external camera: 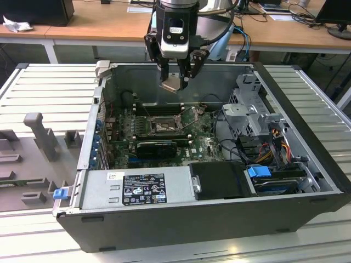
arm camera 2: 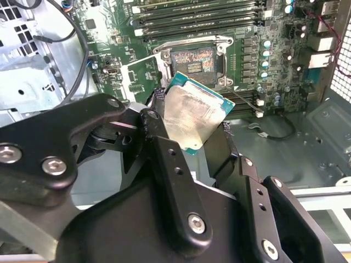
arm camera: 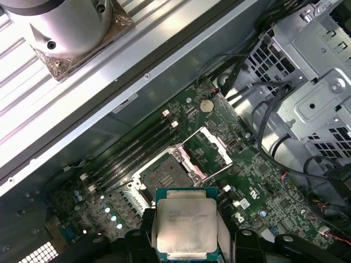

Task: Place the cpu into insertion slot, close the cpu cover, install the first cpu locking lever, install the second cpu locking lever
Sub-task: 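Place the cpu into insertion slot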

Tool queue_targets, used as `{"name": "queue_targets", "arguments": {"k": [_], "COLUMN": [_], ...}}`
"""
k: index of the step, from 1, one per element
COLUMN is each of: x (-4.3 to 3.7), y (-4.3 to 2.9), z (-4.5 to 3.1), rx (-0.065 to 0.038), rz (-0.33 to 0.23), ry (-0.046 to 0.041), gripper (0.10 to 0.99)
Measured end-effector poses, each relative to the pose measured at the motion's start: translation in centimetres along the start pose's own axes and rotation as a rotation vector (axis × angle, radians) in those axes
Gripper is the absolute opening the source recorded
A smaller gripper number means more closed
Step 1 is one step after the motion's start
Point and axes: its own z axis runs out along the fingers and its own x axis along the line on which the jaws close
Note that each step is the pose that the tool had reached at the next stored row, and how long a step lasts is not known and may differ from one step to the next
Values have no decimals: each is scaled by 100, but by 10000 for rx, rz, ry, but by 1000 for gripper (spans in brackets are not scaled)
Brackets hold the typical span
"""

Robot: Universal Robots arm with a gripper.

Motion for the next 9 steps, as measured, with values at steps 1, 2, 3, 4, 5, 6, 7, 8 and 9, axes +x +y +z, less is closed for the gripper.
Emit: {"name": "queue_targets", "arguments": {"k": [1, 2, 3, 4, 5, 6, 7, 8, 9], "x": [0, 0, 0, 0, -1, -1, -1, -1, -1], "y": [-1, -2, -2, -2, -2, -1, -1, -2, -2], "z": [7, 13, 15, 16, 17, 17, 17, 17, 17], "rx": [4, 7, 9, 10, 7, 7, 6, 4, 4], "rz": [2, 2, 2, 13, 31, 51, 94, 160, 189], "ry": [4, 8, 9, 9, 8, 6, 2, -4, -7], "gripper": [529, 529, 529, 529, 529, 529, 529, 529, 529]}}
